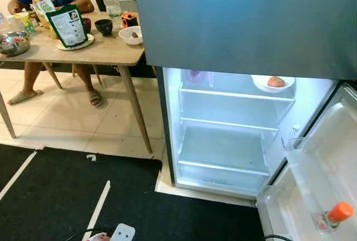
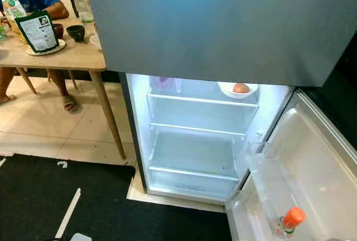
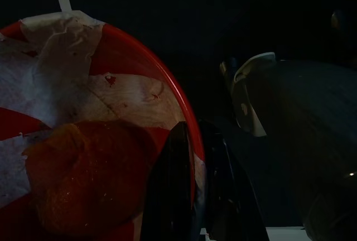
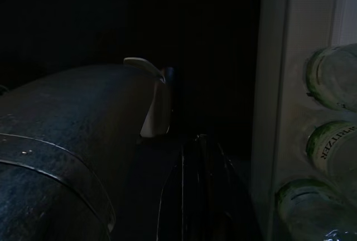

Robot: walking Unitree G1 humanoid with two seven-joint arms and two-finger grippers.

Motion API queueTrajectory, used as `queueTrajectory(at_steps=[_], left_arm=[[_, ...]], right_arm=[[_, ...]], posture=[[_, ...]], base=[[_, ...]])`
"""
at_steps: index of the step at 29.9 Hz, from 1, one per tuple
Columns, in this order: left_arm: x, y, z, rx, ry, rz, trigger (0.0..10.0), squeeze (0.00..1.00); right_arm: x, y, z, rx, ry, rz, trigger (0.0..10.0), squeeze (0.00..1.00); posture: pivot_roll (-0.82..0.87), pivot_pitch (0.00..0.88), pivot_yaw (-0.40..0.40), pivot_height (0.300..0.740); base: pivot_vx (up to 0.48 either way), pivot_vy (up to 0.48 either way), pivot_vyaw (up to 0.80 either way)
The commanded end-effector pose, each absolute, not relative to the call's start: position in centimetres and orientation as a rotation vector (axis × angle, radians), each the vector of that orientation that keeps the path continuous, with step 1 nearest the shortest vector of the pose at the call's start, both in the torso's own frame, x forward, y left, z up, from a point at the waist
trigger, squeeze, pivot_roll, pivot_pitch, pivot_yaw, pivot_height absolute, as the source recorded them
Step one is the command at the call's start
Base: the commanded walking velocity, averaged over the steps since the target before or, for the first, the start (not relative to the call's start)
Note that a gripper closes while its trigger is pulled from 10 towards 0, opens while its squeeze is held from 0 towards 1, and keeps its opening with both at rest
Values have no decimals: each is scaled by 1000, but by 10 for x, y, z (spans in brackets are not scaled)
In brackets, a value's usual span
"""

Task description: Restocking fridge

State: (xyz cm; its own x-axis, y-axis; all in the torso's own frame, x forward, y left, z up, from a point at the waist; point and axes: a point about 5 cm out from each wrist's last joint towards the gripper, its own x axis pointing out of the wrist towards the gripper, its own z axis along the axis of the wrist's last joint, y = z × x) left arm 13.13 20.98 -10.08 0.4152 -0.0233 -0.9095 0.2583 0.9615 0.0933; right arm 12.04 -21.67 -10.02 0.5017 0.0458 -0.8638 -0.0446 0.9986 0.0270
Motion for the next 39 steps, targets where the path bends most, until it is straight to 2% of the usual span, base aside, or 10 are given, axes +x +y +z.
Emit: queueTrajectory(at_steps=[1,7,39], left_arm=[[128,201,-103,215,1134,-205,10000,0],[129,200,-103,211,1129,-211,10000,0],[130,200,-102,201,1118,-221,10000,0]], right_arm=[[118,-214,-101,4,1055,61,10000,0],[119,-214,-101,5,1053,63,10000,0],[120,-211,-101,8,1049,74,10000,0]], posture=[[-51,80,-4,740],[-52,79,-4,740],[-50,78,-3,740]], base=[[0,0,0],[0,0,0],[277,0,0]])
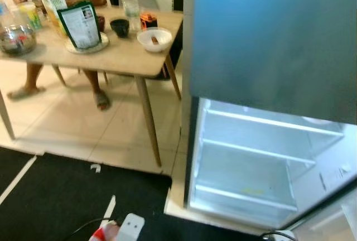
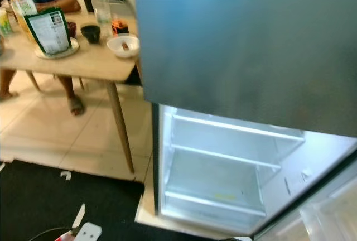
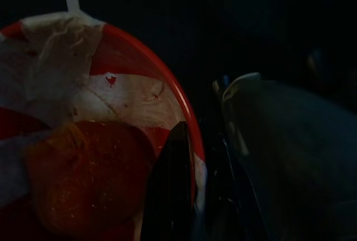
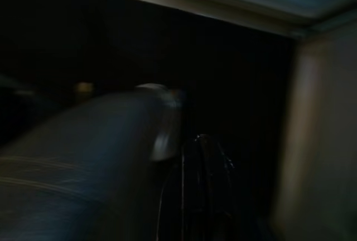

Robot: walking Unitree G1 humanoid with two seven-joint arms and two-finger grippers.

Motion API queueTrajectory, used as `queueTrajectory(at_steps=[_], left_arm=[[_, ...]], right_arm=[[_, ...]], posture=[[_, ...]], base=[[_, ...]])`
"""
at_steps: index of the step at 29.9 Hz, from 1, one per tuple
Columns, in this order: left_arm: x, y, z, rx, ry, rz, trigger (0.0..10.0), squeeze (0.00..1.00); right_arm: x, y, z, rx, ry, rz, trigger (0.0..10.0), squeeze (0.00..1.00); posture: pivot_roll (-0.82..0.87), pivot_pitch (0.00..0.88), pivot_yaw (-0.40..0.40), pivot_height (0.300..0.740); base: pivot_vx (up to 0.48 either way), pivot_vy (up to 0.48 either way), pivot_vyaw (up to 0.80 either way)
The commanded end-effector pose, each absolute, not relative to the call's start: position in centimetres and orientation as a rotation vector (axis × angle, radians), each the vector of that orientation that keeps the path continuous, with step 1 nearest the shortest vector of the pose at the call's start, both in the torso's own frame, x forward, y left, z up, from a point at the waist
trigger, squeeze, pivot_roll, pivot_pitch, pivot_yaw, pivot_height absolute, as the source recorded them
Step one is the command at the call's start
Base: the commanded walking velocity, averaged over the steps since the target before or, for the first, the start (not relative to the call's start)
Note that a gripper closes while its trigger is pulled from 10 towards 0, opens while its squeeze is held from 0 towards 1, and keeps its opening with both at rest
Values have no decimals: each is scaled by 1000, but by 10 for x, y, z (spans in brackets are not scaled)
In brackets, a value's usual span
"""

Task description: Restocking fridge

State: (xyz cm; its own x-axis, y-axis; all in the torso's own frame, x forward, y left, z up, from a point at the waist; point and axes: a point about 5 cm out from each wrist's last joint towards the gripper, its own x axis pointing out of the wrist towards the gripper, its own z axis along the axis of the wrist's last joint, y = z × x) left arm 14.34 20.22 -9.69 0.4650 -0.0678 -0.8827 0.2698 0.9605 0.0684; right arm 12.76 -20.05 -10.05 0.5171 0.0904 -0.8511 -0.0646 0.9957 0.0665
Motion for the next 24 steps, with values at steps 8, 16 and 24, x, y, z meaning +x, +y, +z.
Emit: queueTrajectory(at_steps=[8,16,24], left_arm=[[131,199,-102,192,1115,-231,10000,0],[131,199,-102,188,1115,-230,10000,0],[131,198,-102,191,1114,-234,10000,0]], right_arm=[[119,-210,-102,28,1054,70,10000,0],[118,-209,-103,31,1068,73,10000,0],[120,-211,-102,22,1056,61,10000,0]], posture=[[-52,80,-1,740],[-52,79,-2,740],[-52,80,-2,740]], base=[[0,0,0],[0,0,-800],[0,0,-400]])
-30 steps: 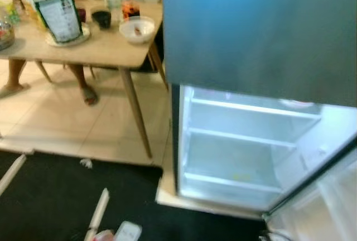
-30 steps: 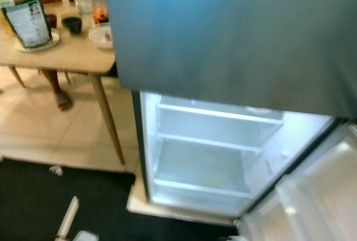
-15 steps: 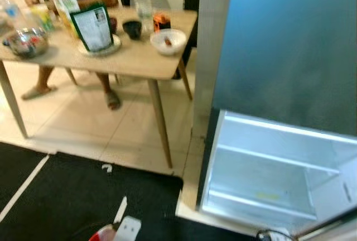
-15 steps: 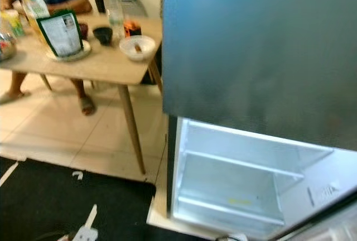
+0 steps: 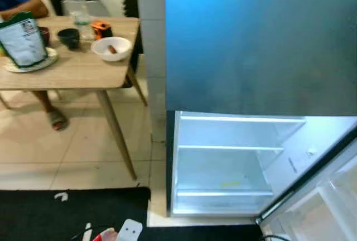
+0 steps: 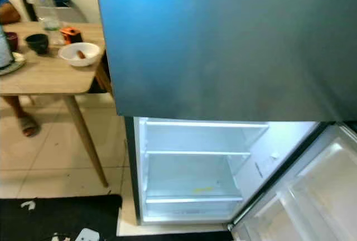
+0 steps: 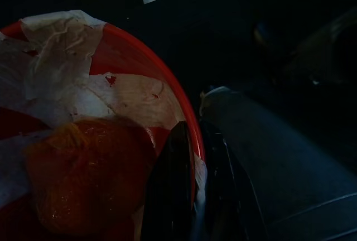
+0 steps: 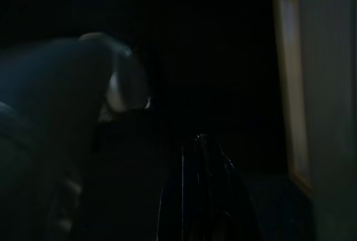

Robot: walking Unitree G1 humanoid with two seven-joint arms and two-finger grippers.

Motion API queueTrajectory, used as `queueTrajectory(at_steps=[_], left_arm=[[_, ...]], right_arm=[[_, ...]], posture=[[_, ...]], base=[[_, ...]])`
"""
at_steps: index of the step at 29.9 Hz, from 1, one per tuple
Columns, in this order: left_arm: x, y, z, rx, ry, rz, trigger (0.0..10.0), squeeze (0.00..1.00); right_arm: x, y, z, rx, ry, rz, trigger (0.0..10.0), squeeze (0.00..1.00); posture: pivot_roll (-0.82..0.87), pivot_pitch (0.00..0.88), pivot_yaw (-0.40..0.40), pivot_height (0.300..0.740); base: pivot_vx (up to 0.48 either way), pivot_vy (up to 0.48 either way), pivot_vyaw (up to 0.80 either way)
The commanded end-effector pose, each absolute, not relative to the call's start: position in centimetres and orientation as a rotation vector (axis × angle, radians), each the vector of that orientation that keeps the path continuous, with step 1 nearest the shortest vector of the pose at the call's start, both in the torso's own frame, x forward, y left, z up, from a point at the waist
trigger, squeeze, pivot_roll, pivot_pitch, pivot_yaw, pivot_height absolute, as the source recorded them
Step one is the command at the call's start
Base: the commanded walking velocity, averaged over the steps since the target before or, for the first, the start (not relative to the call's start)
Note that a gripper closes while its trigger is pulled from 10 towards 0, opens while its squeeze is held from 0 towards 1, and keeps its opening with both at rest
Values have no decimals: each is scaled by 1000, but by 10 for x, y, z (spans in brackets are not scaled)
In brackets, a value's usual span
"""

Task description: Restocking fridge

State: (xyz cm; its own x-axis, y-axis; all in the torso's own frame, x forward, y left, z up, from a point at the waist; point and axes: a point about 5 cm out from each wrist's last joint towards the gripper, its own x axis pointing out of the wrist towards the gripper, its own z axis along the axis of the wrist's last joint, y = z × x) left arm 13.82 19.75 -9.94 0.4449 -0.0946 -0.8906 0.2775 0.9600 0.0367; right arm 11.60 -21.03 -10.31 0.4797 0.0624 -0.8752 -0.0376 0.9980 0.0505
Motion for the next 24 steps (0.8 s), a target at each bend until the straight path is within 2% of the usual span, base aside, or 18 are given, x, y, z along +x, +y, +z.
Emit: queueTrajectory(at_steps=[1,7,15,24], left_arm=[[131,198,-102,192,1114,-235,10000,0],[131,198,-102,194,1115,-242,10000,0],[129,197,-103,200,1125,-254,10000,0],[130,198,-102,205,1115,-237,10000,0]], right_arm=[[120,-211,-102,22,1055,61,10000,0],[120,-211,-102,22,1055,61,10000,0],[120,-211,-102,22,1052,65,10000,0],[120,-209,-102,21,1050,72,10000,0]], posture=[[-52,80,-2,740],[-52,80,-2,740],[-53,80,-3,740],[-53,80,-3,740]], base=[[0,0,0],[0,0,0],[0,-417,0],[0,0,0]])
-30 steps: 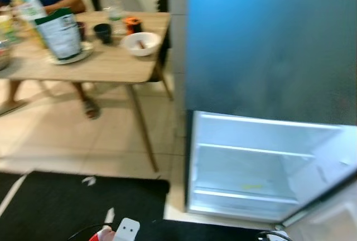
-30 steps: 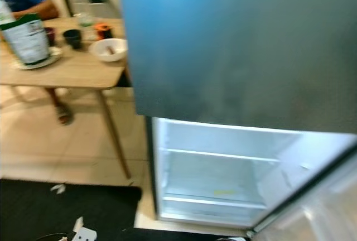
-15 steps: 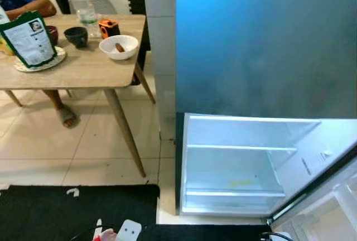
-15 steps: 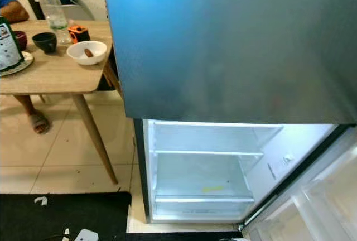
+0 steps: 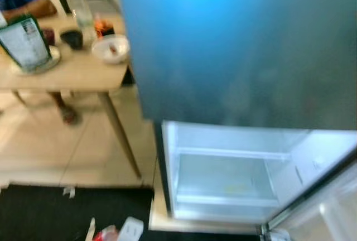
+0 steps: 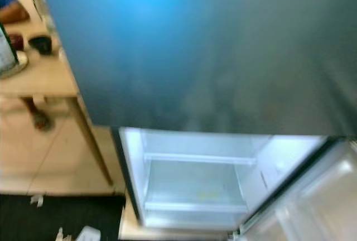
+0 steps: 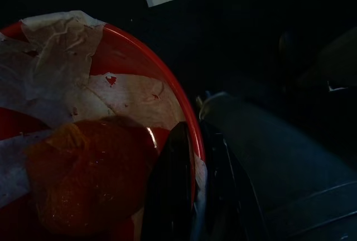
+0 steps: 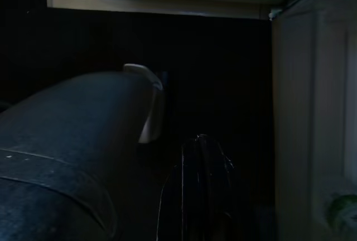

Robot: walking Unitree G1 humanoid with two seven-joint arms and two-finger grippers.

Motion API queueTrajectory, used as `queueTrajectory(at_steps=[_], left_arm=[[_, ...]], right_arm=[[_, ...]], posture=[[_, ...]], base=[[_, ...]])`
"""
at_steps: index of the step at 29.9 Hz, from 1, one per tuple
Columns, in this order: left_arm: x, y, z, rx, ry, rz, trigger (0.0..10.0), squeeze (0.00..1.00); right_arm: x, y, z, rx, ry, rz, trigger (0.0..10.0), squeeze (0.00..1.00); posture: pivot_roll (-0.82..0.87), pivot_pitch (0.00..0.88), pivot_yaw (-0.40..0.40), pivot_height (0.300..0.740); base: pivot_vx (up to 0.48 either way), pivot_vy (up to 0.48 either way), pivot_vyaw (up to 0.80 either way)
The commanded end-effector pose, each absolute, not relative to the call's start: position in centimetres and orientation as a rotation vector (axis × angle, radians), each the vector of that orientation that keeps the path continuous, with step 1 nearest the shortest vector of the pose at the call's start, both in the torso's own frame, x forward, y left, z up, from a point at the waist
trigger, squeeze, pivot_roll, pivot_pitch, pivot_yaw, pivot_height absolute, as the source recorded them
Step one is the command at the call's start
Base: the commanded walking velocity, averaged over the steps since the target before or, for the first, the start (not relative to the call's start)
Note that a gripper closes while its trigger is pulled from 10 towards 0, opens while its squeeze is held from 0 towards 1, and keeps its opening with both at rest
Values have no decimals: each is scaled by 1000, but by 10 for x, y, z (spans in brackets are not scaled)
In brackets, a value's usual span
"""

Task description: Restocking fridge

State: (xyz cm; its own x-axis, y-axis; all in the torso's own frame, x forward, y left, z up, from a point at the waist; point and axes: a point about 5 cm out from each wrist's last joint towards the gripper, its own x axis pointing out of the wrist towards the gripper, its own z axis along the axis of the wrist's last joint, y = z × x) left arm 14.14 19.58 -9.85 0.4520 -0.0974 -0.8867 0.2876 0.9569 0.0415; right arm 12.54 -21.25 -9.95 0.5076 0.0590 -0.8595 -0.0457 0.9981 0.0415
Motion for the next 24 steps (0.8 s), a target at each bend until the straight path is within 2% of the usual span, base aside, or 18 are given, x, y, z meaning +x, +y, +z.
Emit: queueTrajectory(at_steps=[1,9,15,24], left_arm=[[130,199,-102,205,1115,-237,10000,0],[131,198,-102,190,1112,-257,10000,0],[131,195,-102,197,1112,-276,10000,0],[132,196,-102,183,1107,-264,10000,0]], right_arm=[[121,-209,-102,21,1049,73,10000,0],[121,-210,-101,18,1046,77,10000,0],[122,-210,-101,17,1041,78,10000,0],[123,-210,-100,20,1034,77,10000,0]], posture=[[-53,80,-3,740],[-50,75,-4,740],[-51,74,-3,740],[-49,77,-2,740]], base=[[0,0,0],[0,0,0],[0,-441,0],[0,0,0]])
